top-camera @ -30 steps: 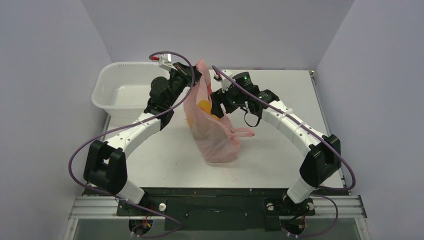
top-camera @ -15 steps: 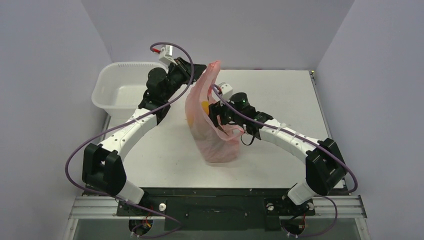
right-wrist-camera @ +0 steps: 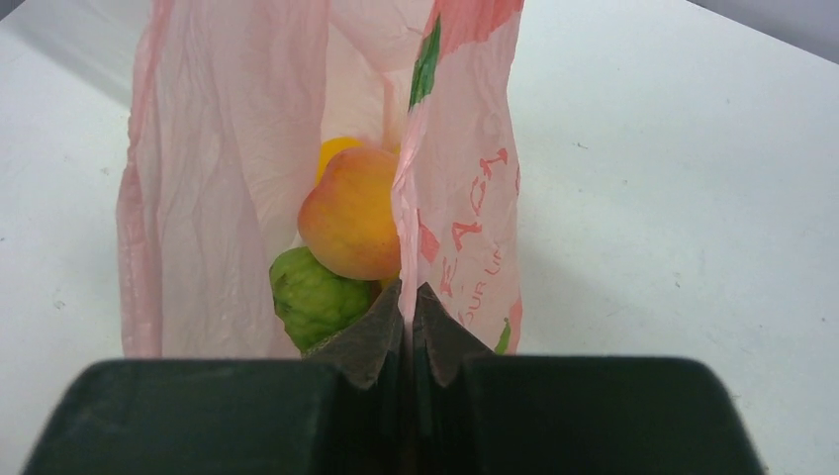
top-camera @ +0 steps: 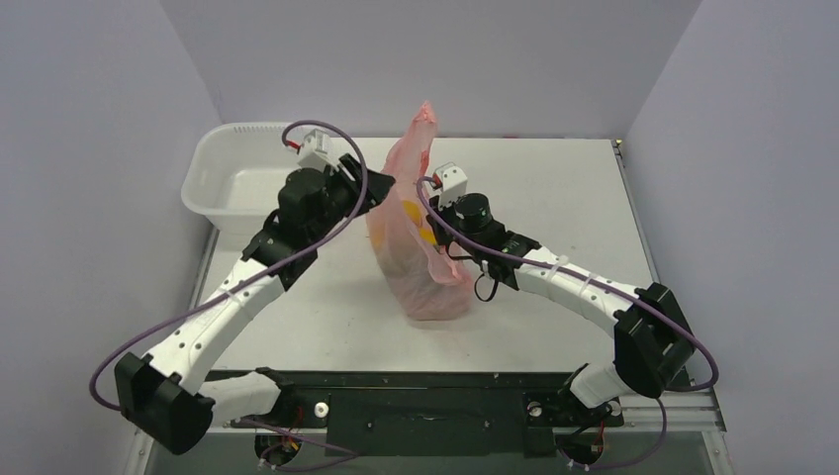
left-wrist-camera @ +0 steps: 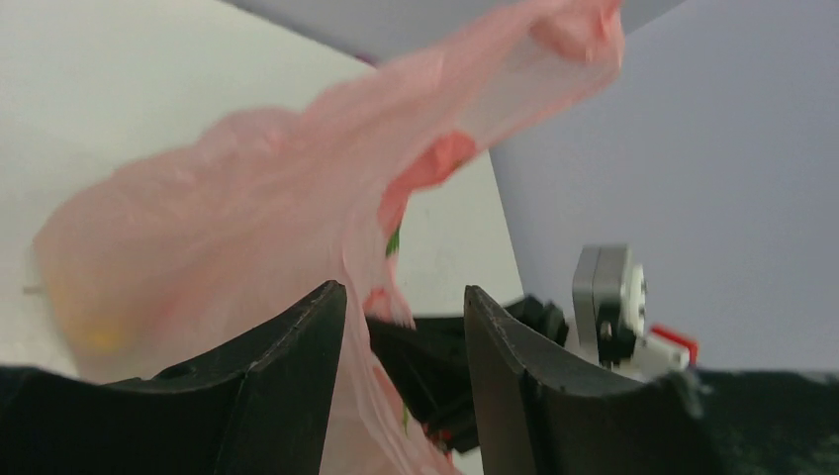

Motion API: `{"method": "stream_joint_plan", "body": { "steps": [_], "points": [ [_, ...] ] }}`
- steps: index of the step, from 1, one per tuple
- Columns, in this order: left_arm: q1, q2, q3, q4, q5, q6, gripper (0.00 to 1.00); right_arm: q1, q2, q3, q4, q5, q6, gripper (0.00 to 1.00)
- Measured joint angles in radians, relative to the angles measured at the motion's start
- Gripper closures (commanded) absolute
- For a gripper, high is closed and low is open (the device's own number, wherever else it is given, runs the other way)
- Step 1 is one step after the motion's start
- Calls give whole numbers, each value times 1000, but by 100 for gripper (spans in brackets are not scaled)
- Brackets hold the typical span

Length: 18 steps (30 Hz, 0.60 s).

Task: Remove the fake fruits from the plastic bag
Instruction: Adjust the plastic bag at the center of the board.

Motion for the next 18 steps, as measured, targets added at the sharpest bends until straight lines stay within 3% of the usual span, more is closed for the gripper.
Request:
{"method": "stream_joint_plan", "body": {
  "steps": [4, 10, 12, 13, 15, 17, 18],
  "points": [
    [-160, -109, -69, -145, -190, -55, 51, 0, -10, 0, 3, -2, 5, 100],
    [-245, 56, -35, -293, -371, -155, 47, 4, -23, -2, 16, -18, 20, 100],
    [-257, 122, -21, -321, -405, -172, 54, 8, -27, -10, 20, -23, 27, 100],
    [-264, 147, -19, -331, -418, -183, 68, 11, -31, -14, 22, -23, 30, 100],
    [-272, 175, -19, -344, -433, -199, 86, 16, -34, -17, 22, -19, 31, 100],
    [-277, 182, -19, -353, -448, -209, 98, 20, -35, -17, 21, -1, 30, 100],
    [-277, 181, -18, -360, -459, -212, 100, 21, -35, -17, 19, 18, 28, 100]
  ]
}}
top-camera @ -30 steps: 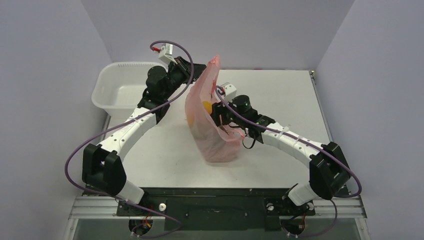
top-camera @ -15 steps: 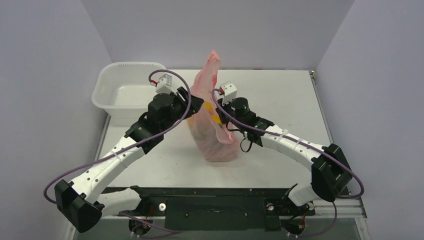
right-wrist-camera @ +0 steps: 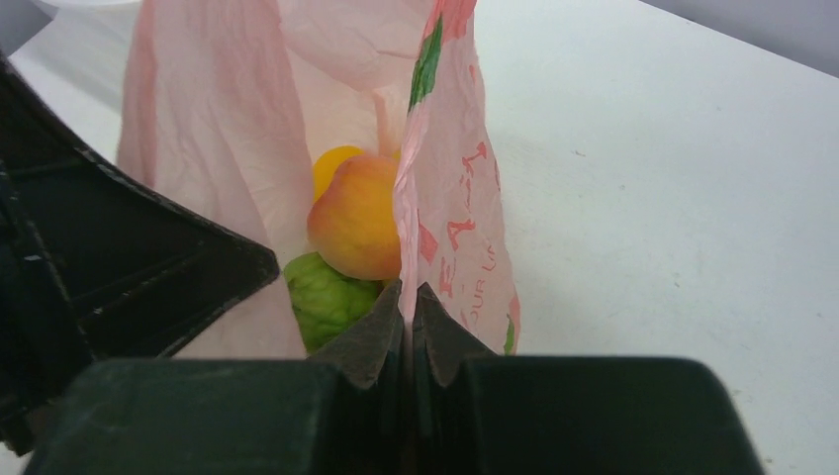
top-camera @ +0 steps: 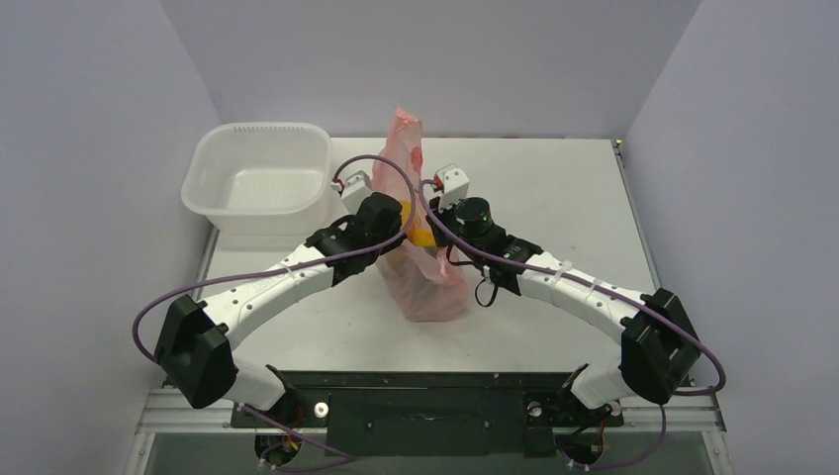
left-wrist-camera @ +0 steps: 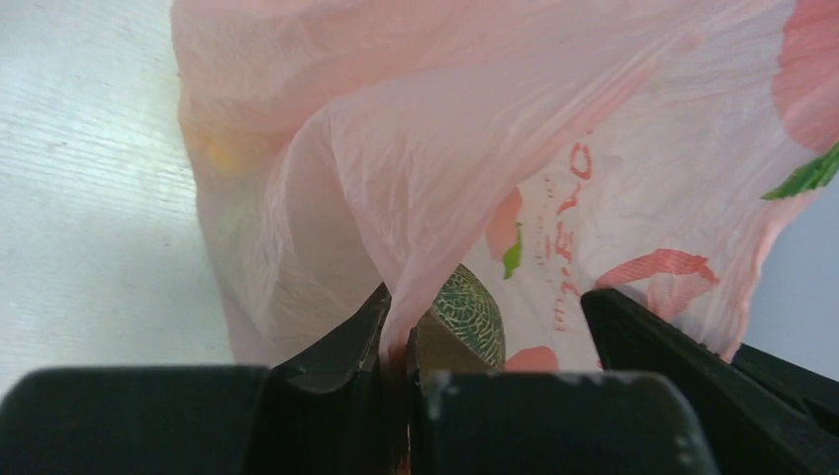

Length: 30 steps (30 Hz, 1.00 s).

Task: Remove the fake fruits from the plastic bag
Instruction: Adjust the plastic bag at the center of the board.

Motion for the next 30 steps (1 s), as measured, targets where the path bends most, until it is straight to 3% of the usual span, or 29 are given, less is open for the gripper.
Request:
{"method": "stream_joint_plan", "body": {
  "steps": [5, 8, 15, 19, 24, 26, 30],
  "points": [
    [20, -56, -1, -38, -34, 24, 100, -7, -27, -3, -20, 97, -64, 100],
    [78, -145, -23, -41, -5, 60, 100, -72, -55, -3, -41, 98, -105, 100],
    [303, -316, -133, -14, 195, 157, 100, -348, -63, 5, -108, -29, -128, 100],
    [338, -298, -147, 4, 330, 194, 100, -440, -55, 32, -123, -129, -116, 100],
    [339, -267, -176, 62, 446, 201, 99, -454, -45, 70, -127, -196, -94, 100],
    [339, -257, -185, 78, 482, 200, 83, -446, -36, 84, -138, -203, -78, 92],
    [337, -237, -186, 121, 550, 216, 59, -404, -14, 149, -230, -174, -47, 63]
  ]
}}
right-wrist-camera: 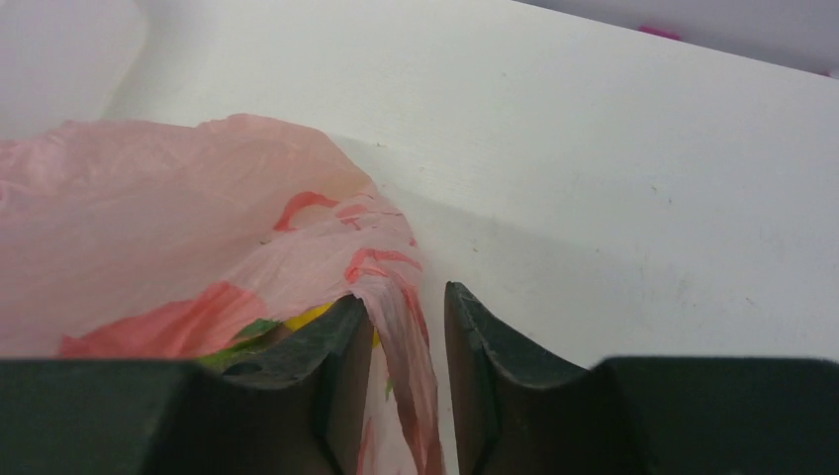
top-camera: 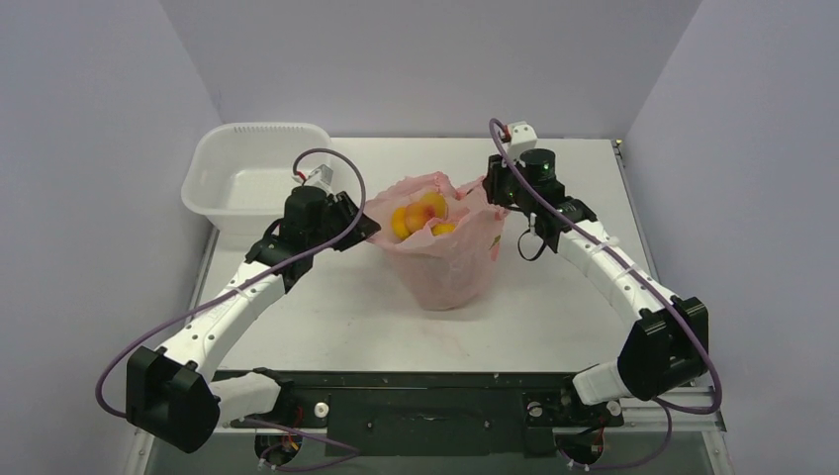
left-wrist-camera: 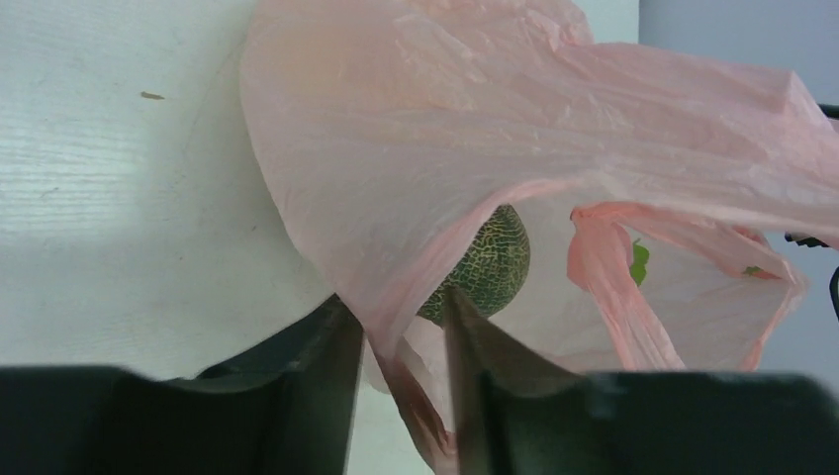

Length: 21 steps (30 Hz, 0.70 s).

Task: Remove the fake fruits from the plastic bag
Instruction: Adjust the plastic bag at the center of the board.

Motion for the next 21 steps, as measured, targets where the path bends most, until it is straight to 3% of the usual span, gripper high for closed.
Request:
{"method": "stream_joint_plan", "body": {
  "steps": [2, 4, 6, 9, 14, 21],
  "points": [
    [-3, 0, -1, 15, 31, 12, 47, 38, 3, 45, -63, 46, 23, 38],
    [-9, -5, -1, 31, 57, 38, 40, 74, 3, 90, -134, 101, 50, 24],
    [-18, -16, 0, 29, 71, 66, 38, 106, 2, 134, -212, 155, 82, 19],
    [-37, -32, 36, -24, 75, 143, 37, 113, -27, 152, -314, 236, 143, 17],
    [-103, -29, 224, -143, 54, 326, 34, 108, -164, 151, -451, 312, 264, 15],
    [-247, 29, 468, -180, 20, 599, 28, 113, -421, 74, -488, 302, 473, 14]
  ]
}}
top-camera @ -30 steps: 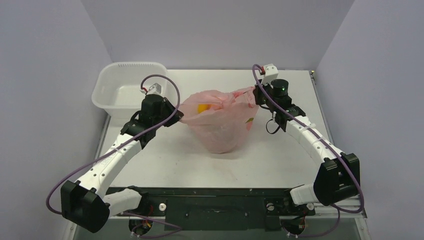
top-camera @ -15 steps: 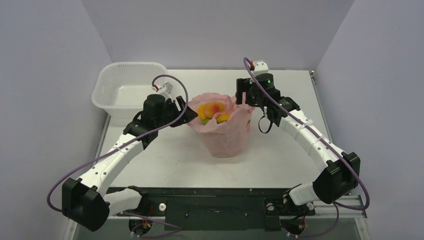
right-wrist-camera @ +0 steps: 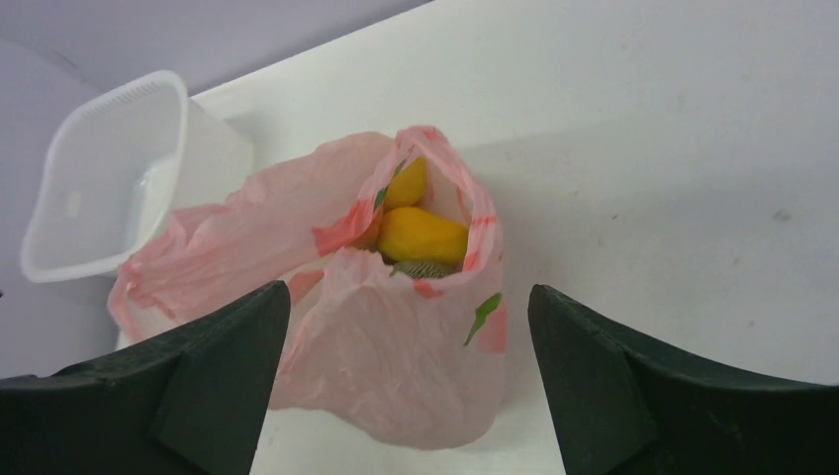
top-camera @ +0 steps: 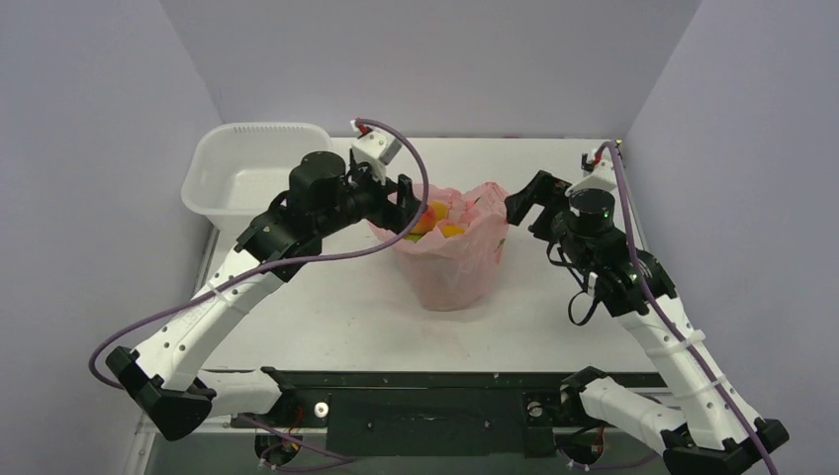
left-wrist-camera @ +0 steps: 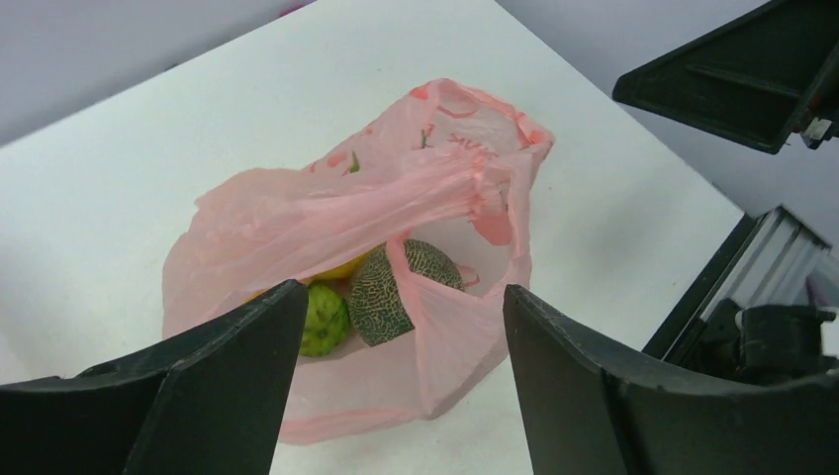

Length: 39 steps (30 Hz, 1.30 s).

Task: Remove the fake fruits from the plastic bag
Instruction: Adjust the plastic bag at the center of the board.

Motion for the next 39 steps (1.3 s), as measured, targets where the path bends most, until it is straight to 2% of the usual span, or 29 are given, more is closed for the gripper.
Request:
{"method": "stream_joint_plan", "body": {
  "steps": [3, 7, 14, 16, 17, 18, 19, 20, 21, 22, 23, 24, 25, 28, 30, 34, 39],
  "points": [
    [-62, 39, 14, 19, -5, 119, 24, 29, -82, -116, 22, -11, 147, 14],
    [-78, 121, 16, 47, -6, 224, 24, 106, -111, -224, 51, 1, 311, 13],
    [-77, 274, 47, 81, -7, 298, 24, 181, 36, -247, 152, 45, 426, 13],
    [-77, 299, 54, 94, -26, 305, 33, 209, 94, -235, 162, 80, 440, 15],
    [-77, 311, 54, 107, -46, 309, 48, 227, 119, -229, 163, 99, 445, 17],
    [-77, 320, 55, 118, -67, 311, 55, 243, 136, -225, 163, 119, 450, 24],
    [-77, 327, 56, 126, -87, 310, 70, 264, 154, -224, 163, 148, 457, 40],
    [-77, 336, 56, 137, -115, 307, 79, 284, 168, -224, 161, 181, 464, 51],
    [-77, 344, 59, 148, -145, 299, 91, 306, 179, -225, 161, 220, 468, 74],
    [-76, 352, 60, 163, -172, 290, 95, 326, 185, -229, 167, 256, 474, 80],
    [-76, 359, 61, 176, -203, 277, 100, 343, 185, -243, 182, 292, 476, 92],
    [-75, 365, 62, 188, -235, 262, 100, 359, 179, -264, 197, 323, 484, 97],
    [-73, 370, 62, 197, -262, 251, 100, 378, 172, -291, 211, 357, 489, 100],
    [-54, 393, 72, 226, -347, 180, 100, 446, 127, -388, 223, 458, 486, 100],
    [-20, 410, 85, 238, -361, 133, 100, 534, 62, -468, 224, 531, 476, 100],
    [111, 459, 115, 266, -317, 21, 100, 682, -94, -606, 232, 628, 483, 100],
    [224, 526, 152, 268, -229, -74, 100, 740, -161, -755, 293, 679, 503, 100]
  ]
}}
